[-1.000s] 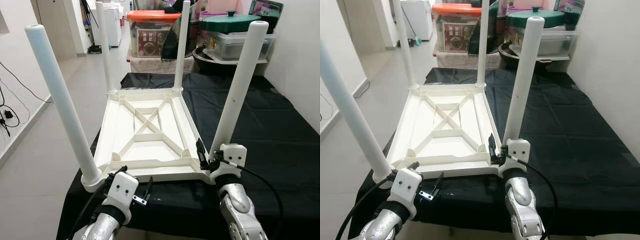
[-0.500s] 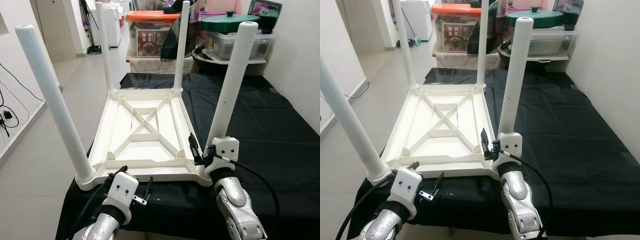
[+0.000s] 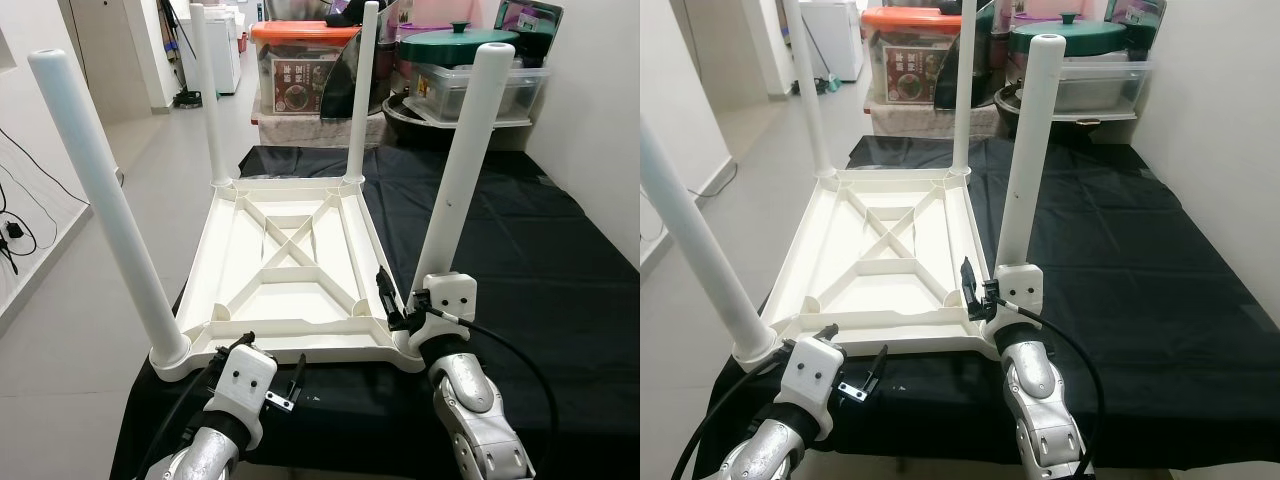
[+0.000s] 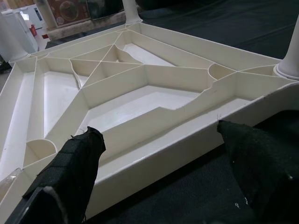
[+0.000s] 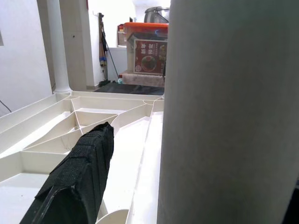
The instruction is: Building children table
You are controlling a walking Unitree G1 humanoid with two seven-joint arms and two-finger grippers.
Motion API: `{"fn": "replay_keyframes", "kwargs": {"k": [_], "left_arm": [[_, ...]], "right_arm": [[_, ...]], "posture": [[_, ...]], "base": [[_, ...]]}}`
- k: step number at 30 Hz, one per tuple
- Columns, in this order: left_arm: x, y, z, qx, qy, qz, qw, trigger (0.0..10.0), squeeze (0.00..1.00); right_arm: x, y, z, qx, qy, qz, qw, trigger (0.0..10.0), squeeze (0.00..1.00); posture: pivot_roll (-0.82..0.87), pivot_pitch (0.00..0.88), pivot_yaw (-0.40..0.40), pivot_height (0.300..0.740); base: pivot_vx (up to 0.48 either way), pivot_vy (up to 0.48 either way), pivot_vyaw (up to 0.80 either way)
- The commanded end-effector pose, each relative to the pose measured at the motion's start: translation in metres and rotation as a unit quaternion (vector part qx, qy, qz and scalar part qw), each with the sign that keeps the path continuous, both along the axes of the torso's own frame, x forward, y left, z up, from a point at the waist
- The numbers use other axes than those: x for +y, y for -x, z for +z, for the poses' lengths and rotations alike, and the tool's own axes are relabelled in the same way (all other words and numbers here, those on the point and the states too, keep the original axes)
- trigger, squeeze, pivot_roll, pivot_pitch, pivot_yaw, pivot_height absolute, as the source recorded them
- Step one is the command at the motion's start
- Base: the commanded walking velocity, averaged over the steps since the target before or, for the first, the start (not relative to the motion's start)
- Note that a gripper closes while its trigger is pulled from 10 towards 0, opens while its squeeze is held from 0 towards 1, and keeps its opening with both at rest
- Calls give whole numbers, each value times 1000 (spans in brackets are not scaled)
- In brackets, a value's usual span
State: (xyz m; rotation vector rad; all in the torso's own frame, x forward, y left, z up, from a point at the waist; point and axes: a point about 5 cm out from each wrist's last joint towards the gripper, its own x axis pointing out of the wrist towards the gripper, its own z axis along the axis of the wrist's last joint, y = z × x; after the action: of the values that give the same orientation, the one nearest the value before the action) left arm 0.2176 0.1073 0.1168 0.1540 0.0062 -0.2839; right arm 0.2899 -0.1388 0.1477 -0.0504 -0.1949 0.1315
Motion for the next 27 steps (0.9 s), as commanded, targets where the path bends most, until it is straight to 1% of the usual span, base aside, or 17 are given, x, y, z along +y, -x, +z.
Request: {"fn": "replay_keyframes", "kwargs": {"k": [1, 14, 27], "left_arm": [[0, 1, -3, 4, -3, -1, 1000, 10000, 0], [3, 0, -2, 5, -1, 4, 1000, 10000, 0], [3, -1, -2, 5, -6, 6, 1000, 10000, 0]], "right_arm": [[9, 0, 4, -5, 8, 20, 1000, 10000, 0], [9, -1, 4, -3, 5, 20, 1000, 10000, 0], [12, -1, 4, -1, 6, 26, 1000, 10000, 0]], "posture": [[56, 0, -25, 740], [84, 0, -17, 740], [90, 0, -28, 740]], "base": [[0, 0, 0], [0, 0, 0], [0, 0, 0]]}}
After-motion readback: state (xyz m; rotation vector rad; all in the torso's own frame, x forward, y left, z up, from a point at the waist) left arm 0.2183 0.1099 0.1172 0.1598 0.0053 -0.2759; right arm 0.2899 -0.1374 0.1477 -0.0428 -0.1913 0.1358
